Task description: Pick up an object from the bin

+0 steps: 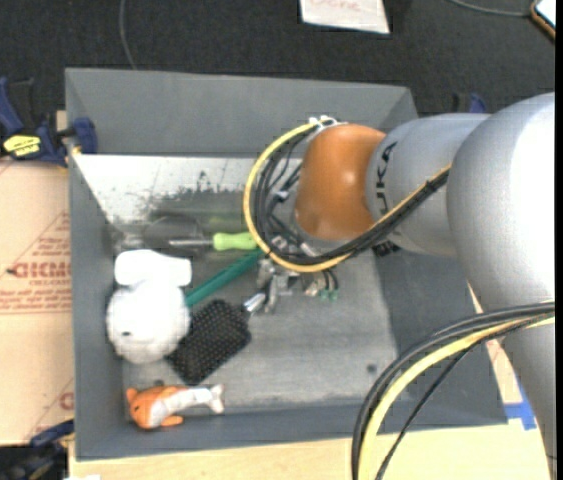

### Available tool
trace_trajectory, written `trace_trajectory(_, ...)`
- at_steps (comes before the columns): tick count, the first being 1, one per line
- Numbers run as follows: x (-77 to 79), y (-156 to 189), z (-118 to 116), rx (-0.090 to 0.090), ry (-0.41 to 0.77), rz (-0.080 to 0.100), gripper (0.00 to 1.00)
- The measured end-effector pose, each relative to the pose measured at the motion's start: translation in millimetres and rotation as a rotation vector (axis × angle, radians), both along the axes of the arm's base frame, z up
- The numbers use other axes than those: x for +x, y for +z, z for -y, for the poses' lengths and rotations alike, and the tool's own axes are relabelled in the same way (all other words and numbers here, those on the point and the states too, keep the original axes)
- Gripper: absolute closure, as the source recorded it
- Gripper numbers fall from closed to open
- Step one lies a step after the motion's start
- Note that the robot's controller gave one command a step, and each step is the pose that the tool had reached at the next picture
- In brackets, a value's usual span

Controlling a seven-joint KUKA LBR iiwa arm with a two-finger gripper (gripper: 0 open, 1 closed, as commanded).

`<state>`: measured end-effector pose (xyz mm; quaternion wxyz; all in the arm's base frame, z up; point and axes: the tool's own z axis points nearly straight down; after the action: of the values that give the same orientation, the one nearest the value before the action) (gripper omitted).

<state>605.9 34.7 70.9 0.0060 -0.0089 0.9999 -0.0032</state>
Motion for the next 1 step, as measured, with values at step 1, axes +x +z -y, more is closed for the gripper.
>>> trace_trajectory(1, -0.1, 0.3, 0.0, 0.0, 0.0, 0.0, 1.0)
